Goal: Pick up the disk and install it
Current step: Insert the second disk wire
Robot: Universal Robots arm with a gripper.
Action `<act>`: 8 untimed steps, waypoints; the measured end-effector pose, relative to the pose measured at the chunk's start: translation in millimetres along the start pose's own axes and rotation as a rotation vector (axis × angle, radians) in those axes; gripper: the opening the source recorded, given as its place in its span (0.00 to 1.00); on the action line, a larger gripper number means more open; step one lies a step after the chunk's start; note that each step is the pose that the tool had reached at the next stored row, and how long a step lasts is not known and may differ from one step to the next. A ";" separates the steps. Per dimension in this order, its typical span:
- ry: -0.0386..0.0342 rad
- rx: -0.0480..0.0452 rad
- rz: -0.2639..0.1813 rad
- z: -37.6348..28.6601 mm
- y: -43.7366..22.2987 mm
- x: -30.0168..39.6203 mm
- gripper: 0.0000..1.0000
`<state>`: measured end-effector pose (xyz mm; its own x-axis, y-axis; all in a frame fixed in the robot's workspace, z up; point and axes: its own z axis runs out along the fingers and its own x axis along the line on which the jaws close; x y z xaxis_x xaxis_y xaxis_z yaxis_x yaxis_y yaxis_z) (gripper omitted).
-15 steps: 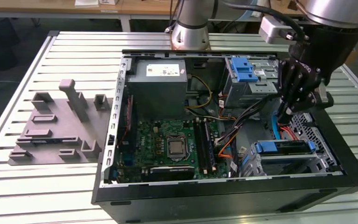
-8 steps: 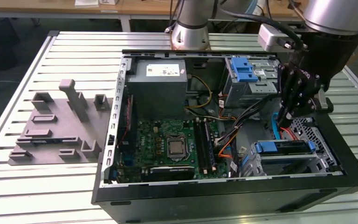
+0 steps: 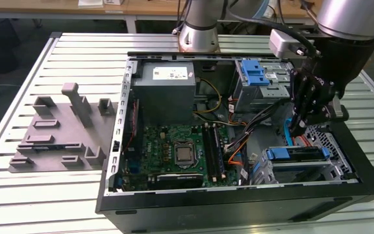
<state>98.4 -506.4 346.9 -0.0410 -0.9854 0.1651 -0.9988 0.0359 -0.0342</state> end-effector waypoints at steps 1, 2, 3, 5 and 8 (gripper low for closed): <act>-0.0012 0.0037 -0.001 0.6 0.2 0.7 0.16; -0.0020 0.0083 -0.001 1.1 0.3 1.5 0.16; -0.0026 0.0138 -0.002 1.6 0.5 2.4 0.16; -0.0046 0.0211 -0.002 2.6 1.1 4.1 0.16; -0.0185 0.0249 -0.003 5.0 3.3 6.7 0.16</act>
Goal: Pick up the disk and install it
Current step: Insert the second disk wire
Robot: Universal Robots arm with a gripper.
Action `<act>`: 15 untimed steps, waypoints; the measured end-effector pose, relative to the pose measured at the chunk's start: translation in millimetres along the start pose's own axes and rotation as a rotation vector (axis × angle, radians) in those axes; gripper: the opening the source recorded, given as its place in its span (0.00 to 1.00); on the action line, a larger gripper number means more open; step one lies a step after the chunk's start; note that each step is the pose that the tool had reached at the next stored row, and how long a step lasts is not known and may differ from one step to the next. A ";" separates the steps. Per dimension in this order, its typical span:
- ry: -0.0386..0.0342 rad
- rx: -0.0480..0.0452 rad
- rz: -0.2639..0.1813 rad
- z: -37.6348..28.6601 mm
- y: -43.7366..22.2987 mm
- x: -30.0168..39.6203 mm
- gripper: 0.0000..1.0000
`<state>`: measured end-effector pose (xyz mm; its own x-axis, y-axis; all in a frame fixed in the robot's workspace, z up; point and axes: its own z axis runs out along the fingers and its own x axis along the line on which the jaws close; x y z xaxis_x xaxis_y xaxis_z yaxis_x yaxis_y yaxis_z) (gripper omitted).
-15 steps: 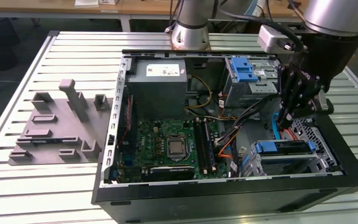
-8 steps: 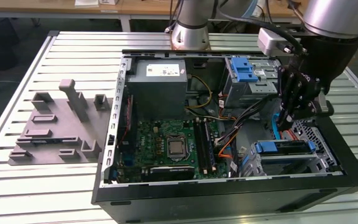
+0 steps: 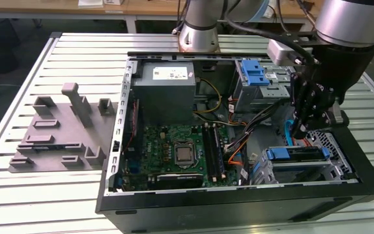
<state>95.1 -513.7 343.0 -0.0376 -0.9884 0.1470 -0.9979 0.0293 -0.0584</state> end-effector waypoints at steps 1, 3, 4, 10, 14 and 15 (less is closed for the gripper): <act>-0.0106 0.0000 0.001 0.4 0.9 0.5 0.16; -0.0338 -0.0004 0.002 1.5 1.4 2.8 0.16; -0.0439 -0.0007 0.002 2.1 1.5 4.4 0.16; -0.0830 0.0008 0.005 6.0 1.7 16.3 0.16; -0.0848 0.0013 0.005 6.4 1.6 18.7 0.16; -0.0848 0.0013 0.005 6.5 1.6 18.7 0.16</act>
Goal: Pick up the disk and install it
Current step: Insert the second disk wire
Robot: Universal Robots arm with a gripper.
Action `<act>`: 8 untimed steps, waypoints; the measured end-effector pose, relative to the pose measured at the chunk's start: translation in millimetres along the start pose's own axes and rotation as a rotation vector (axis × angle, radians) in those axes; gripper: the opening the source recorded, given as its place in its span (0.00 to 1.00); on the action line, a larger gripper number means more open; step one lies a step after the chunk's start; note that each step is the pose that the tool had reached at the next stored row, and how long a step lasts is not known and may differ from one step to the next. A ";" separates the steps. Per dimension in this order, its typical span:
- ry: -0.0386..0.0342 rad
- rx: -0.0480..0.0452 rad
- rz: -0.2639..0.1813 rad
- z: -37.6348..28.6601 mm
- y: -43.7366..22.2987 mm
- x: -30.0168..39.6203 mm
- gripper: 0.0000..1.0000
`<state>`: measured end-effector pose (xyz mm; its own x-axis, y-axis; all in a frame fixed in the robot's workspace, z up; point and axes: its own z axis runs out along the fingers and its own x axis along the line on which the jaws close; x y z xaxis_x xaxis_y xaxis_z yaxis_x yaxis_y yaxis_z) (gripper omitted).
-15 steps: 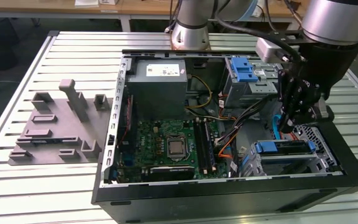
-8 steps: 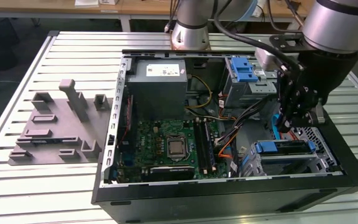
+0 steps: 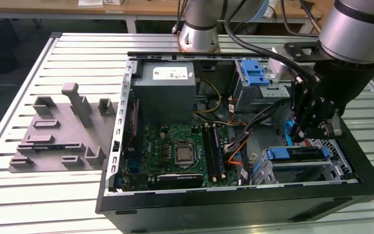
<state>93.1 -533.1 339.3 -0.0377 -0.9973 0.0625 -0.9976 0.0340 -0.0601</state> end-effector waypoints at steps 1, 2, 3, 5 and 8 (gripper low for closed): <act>0.0000 0.0000 0.000 0.0 0.0 0.5 0.16; -0.0005 0.0000 0.000 0.2 0.0 2.1 0.16; -0.0018 0.0000 0.000 0.6 -0.1 4.3 0.16; -0.0048 -0.0001 0.000 1.5 -0.2 9.2 0.16; -0.0070 -0.0003 0.001 2.6 -0.3 13.9 0.16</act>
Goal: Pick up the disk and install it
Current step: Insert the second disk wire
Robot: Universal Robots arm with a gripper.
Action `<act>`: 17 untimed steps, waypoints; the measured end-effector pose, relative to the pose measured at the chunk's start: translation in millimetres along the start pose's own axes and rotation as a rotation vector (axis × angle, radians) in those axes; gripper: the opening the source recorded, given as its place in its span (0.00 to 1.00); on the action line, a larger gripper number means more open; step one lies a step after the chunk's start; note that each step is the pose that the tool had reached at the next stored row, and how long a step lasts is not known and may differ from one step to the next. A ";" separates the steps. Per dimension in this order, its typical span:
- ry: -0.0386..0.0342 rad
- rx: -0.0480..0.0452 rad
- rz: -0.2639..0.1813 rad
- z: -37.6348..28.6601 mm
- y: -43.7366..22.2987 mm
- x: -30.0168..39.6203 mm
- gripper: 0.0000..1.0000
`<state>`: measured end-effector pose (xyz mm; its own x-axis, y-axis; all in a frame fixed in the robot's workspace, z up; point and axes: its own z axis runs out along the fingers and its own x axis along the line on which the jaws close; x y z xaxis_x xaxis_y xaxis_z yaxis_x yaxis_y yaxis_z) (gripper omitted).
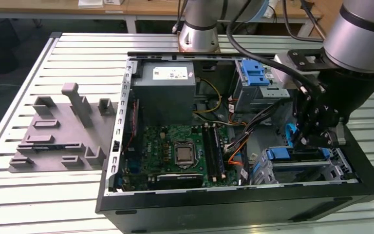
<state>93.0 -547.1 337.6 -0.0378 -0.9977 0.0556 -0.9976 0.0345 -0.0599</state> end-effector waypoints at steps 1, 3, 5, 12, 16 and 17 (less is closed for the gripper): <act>0.0000 0.0000 0.000 0.1 0.0 0.7 0.16; -0.0001 0.0000 0.000 0.3 -0.1 1.7 0.16; -0.0004 0.0000 0.000 0.9 0.0 2.3 0.16; -0.0003 0.0000 0.000 3.5 0.0 2.4 0.16; -0.0012 -0.0001 0.000 4.6 -0.9 2.3 0.16; -0.0015 -0.0001 0.000 4.8 -1.0 2.3 0.16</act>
<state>94.2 -549.7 333.0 -0.0377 -0.9978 0.0541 -0.9976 0.0345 -0.0598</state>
